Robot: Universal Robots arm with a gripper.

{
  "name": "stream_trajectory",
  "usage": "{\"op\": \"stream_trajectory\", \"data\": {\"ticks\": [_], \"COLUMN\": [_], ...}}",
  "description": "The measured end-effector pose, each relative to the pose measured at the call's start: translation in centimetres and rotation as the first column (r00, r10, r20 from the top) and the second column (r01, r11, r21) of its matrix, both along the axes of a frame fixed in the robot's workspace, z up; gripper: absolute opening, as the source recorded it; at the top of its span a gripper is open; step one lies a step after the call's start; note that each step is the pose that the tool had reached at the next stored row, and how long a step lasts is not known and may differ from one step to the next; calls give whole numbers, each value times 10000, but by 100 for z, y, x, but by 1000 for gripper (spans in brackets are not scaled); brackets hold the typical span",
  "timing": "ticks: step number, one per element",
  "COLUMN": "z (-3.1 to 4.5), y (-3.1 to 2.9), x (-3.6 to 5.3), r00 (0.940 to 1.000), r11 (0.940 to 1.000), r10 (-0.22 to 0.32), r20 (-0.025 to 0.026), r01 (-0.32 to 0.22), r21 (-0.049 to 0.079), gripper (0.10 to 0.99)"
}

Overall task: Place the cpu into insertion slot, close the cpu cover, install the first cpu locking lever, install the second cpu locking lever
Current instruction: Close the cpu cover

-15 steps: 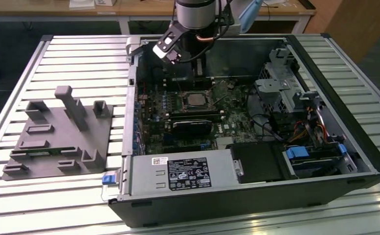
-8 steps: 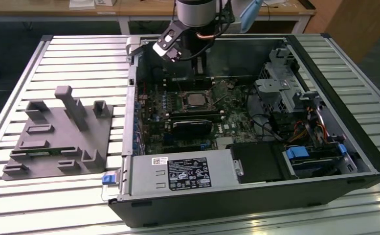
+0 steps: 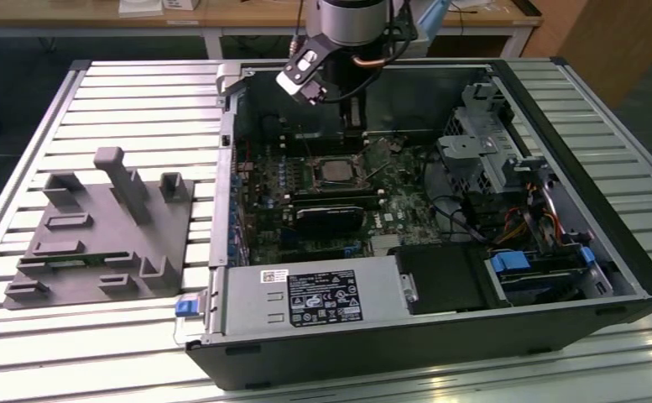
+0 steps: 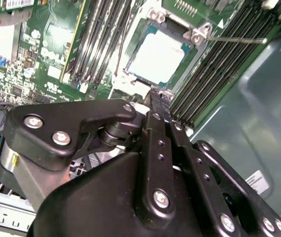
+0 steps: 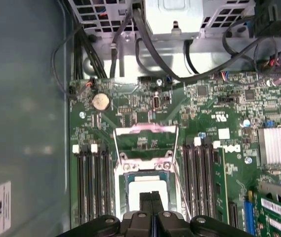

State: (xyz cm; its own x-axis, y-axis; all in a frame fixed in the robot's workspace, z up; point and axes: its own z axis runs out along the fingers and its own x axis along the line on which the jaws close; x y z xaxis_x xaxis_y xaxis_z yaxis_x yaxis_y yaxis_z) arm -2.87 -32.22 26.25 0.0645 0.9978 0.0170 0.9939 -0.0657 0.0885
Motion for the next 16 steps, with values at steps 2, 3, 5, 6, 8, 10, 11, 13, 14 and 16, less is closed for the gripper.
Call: {"op": "stream_trajectory", "data": {"ticks": [2,3,5,6,8,10,11,13,14,16], "z": [0,0,0,0,0,0,0,0,0,0], "y": [0,0,-1,-1,0,0,1,1,1,1], "x": [50,67,73,74,77,96,115,161,190,247], "r00": [10000,10000,10000,10000,10000,10000,10000,10000,10000,10000], "r11": [10000,10000,10000,10000,10000,10000,10000,10000,10000,10000], "r10": [1,1,1,-1,1,0,1,1,1,0], "r20": [-48,-64,-69,-70,-70,-70,-70,-70,-69,-69], "r01": [-1,-1,-1,1,-1,-1,-1,-1,-1,0], "r21": [0,1,0,0,0,-1,-1,0,0,1], "gripper": [106,106,106,106,106,106,106,106,106,106]}}
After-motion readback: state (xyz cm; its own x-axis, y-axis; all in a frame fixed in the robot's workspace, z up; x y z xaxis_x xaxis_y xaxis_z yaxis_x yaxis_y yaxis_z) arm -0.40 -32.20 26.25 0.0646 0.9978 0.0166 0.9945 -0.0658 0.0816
